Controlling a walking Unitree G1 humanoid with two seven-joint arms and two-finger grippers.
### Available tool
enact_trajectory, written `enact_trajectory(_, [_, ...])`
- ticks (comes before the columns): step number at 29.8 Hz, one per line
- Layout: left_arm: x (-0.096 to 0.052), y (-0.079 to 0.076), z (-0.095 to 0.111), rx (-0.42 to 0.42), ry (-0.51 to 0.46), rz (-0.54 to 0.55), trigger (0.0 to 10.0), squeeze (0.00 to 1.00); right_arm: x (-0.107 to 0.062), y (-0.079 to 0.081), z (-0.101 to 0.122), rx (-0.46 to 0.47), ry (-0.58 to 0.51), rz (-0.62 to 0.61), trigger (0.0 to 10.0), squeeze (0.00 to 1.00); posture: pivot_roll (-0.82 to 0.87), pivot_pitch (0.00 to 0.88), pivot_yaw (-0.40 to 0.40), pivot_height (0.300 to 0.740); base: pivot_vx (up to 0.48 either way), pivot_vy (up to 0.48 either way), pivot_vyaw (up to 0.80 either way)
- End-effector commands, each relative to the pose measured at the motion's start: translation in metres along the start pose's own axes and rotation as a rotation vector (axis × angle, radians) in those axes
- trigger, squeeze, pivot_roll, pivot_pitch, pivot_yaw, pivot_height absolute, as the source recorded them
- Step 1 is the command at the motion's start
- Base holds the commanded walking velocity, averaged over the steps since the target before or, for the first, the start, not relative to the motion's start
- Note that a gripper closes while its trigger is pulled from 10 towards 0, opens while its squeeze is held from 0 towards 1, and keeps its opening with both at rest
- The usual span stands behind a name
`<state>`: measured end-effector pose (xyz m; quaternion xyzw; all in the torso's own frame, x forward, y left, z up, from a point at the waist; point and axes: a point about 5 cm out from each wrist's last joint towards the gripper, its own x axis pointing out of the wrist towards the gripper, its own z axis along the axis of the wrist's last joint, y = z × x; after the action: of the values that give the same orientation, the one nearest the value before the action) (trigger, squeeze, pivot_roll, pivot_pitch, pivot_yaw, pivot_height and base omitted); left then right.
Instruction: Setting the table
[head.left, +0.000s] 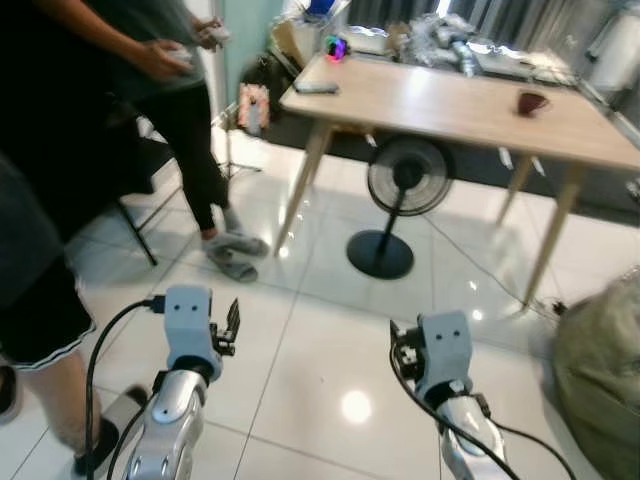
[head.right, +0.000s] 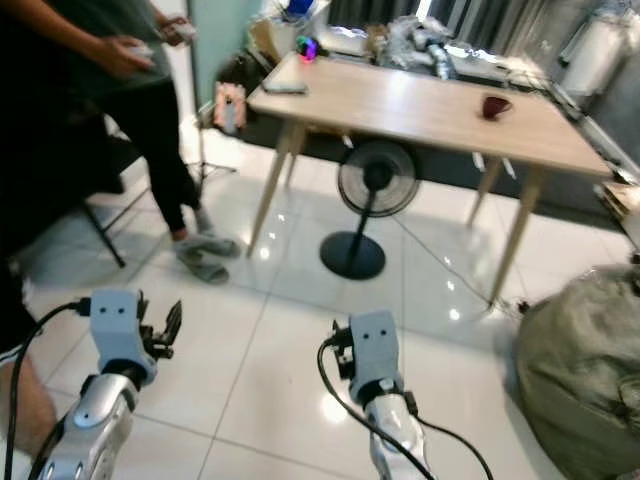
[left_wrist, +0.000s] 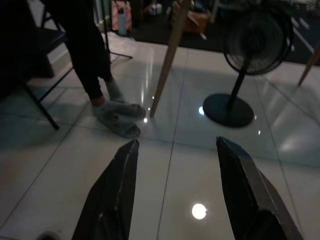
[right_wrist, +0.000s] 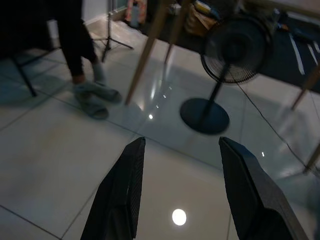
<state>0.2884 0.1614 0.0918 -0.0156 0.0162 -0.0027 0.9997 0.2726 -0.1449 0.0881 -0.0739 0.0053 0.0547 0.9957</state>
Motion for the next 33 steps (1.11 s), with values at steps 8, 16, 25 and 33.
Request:
enact_trajectory(8, [-0.001,-0.006,-0.004,-0.004,0.023,-0.014,10.0,0.0,-0.003,-0.005,-0.006,0.009,0.024,-0.015,10.0,0.0,-0.13,0.0,0.02,0.74,0.0,0.0,-0.8])
enact_trajectory(16, [0.0,-0.005,-0.005,-0.003,0.027,-0.013,10.0,0.0,-0.002,-0.005,-0.006,0.01,0.025,-0.014,10.0,0.0,-0.12,0.0,0.02,0.74,0.0,0.0,-0.8])
enact_trajectory(25, [0.001,0.0,-0.004,0.016,0.044,0.023,10.0,0.0,0.003,-0.002,-0.002,0.049,0.017,-0.005,10.0,0.0,-0.11,0.0,0.022,0.74,0.0,0.0,-0.8])
enact_trajectory(33, [-0.008,0.036,0.011,0.179,0.02,0.177,10.0,0.0,0.019,0.046,0.031,0.196,-0.04,0.367,10.0,0.0,-0.03,0.0,0.003,0.74,0.0,0.0,-0.6])
